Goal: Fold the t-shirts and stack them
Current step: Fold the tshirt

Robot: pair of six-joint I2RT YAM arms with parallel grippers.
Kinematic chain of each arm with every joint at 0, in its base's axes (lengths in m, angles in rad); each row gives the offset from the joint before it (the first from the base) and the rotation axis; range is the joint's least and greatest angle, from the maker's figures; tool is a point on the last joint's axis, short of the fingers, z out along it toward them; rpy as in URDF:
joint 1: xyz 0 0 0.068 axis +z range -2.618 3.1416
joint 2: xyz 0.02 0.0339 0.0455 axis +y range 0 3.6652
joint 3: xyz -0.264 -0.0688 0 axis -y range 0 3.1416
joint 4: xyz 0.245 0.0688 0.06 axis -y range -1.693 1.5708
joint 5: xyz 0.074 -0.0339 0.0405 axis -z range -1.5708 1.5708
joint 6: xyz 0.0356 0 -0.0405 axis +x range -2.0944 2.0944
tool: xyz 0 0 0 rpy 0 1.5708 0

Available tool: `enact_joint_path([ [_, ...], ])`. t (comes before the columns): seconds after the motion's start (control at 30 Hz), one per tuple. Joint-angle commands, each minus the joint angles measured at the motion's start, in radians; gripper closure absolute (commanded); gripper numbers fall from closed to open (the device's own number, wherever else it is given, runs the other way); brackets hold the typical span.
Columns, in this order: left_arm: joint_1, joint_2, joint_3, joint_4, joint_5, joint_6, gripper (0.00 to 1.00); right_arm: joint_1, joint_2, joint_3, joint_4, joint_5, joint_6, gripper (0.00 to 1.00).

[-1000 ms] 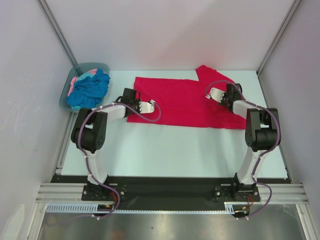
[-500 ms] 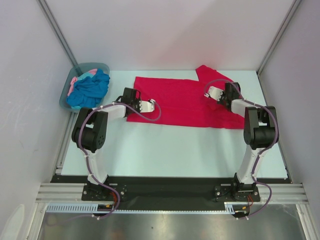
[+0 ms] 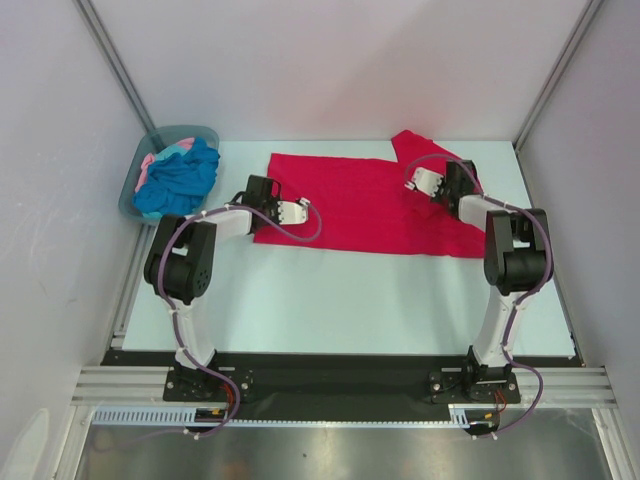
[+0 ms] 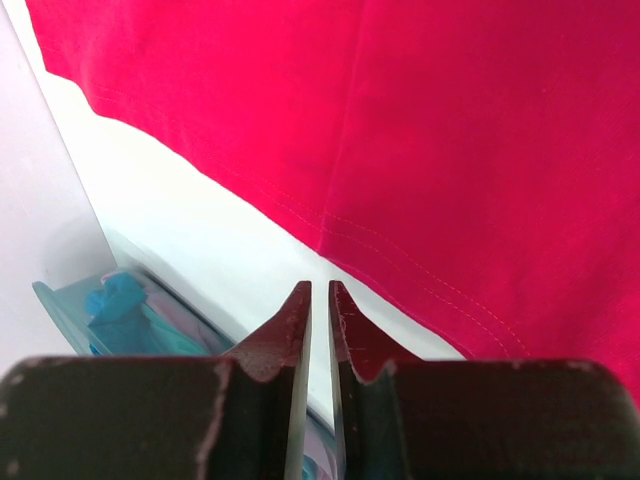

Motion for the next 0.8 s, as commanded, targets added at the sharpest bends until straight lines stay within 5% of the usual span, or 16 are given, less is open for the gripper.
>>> enact_joint_path([
  [0.0,0.004,0.007,0.038,0.022,-0.004,0.0,0.84,0.013,0.02,0.06,0.063,0.01,0.018,1.0],
  [0.57,-0.001,-0.001,0.041,0.021,0.001,-0.011,0.85,0.042,0.104,0.128,0.117,0.036,0.009,0.99],
  [0.73,-0.001,-0.002,0.036,0.021,-0.004,-0.011,0.84,0.042,0.11,0.116,0.163,0.064,0.017,0.31],
  [0.77,-0.001,-0.004,0.038,0.019,-0.002,-0.014,0.83,0.04,0.109,0.116,0.166,0.066,0.017,0.26],
])
